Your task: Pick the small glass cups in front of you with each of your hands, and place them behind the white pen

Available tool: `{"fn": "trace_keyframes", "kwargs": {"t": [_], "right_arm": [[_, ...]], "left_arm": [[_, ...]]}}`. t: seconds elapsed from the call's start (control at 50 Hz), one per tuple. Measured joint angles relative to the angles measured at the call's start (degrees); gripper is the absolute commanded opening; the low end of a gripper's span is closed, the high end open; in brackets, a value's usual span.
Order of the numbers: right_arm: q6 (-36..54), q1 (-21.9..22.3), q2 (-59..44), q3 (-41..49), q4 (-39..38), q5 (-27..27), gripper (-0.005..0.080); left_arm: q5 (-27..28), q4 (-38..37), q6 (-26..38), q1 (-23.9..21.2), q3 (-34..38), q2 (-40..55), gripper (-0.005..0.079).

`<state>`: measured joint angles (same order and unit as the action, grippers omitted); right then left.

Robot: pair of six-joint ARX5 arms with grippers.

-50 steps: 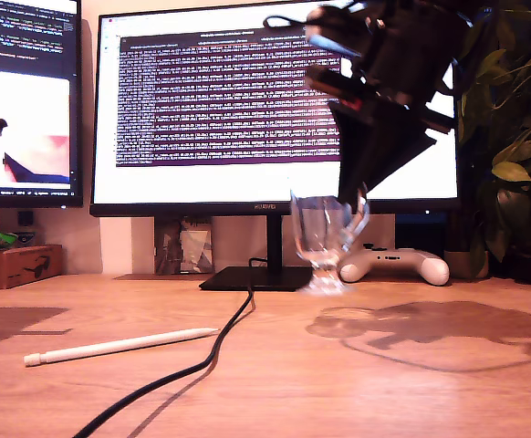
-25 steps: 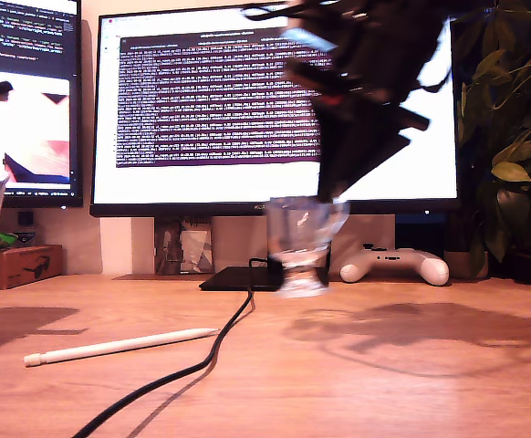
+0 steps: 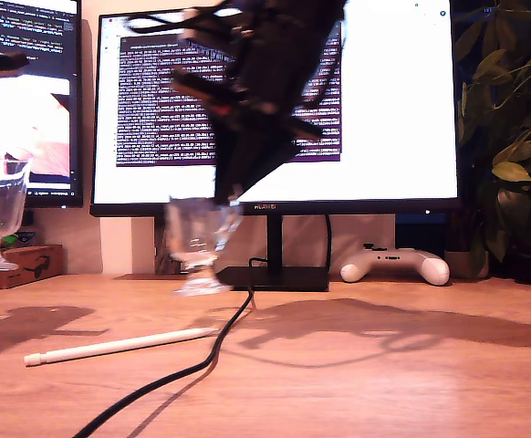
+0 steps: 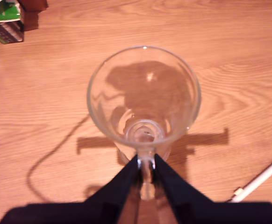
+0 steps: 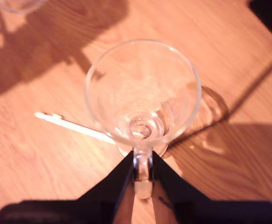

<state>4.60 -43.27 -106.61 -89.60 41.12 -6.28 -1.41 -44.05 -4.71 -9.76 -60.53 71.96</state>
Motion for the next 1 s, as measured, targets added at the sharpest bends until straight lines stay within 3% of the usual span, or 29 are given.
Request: {"fn": "trace_keyframes", "kwargs": {"t": [1.0], "right_arm": [[0.2,-1.1,-3.6,-1.4,-8.8,-0.2,-0.0013]], "left_arm": [[4.1,1.3,-0.1,0.0,0.0,0.0,-0.0024]]}}
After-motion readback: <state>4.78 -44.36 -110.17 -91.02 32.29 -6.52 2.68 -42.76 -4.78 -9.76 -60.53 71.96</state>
